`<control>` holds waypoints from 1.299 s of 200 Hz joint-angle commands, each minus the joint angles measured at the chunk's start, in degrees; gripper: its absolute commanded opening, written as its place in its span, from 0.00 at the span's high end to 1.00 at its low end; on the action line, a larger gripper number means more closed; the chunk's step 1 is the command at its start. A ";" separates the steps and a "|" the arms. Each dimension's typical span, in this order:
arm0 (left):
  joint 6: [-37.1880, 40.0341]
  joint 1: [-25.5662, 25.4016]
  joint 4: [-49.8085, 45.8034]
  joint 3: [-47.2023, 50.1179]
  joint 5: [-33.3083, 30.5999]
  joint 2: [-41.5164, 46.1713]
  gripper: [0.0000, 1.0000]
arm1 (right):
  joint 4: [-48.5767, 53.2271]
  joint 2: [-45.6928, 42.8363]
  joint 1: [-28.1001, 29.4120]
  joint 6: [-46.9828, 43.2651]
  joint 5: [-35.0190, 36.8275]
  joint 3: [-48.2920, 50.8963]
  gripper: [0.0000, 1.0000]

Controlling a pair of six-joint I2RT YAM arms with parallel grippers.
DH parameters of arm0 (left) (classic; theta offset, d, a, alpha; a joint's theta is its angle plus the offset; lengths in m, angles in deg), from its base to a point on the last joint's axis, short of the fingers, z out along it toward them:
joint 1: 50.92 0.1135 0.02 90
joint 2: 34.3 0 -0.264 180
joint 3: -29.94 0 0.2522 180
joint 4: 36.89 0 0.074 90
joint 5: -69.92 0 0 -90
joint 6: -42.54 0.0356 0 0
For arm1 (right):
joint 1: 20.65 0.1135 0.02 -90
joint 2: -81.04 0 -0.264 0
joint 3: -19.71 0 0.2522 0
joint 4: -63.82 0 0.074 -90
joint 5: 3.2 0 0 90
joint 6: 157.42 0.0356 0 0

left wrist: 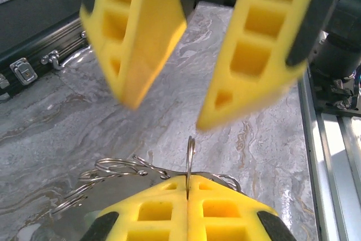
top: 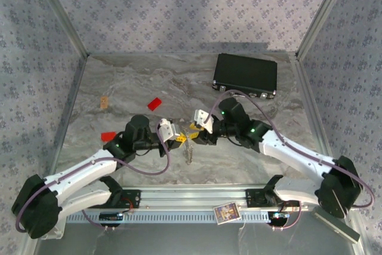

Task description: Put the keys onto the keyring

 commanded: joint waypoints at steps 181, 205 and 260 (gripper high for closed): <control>7.05 -3.75 -3.22 -1.82 -3.22 0.96 1.00 | 3.26 1.10 5.47 -10.51 6.04 0.36 0.88; 7.41 -4.01 -4.17 -2.47 -3.35 0.70 1.00 | 4.26 1.72 5.73 -10.78 5.95 -0.17 0.86; 7.21 -4.28 -5.97 -3.71 -3.12 0.39 1.00 | 4.96 2.63 6.21 -10.97 5.75 -0.67 1.00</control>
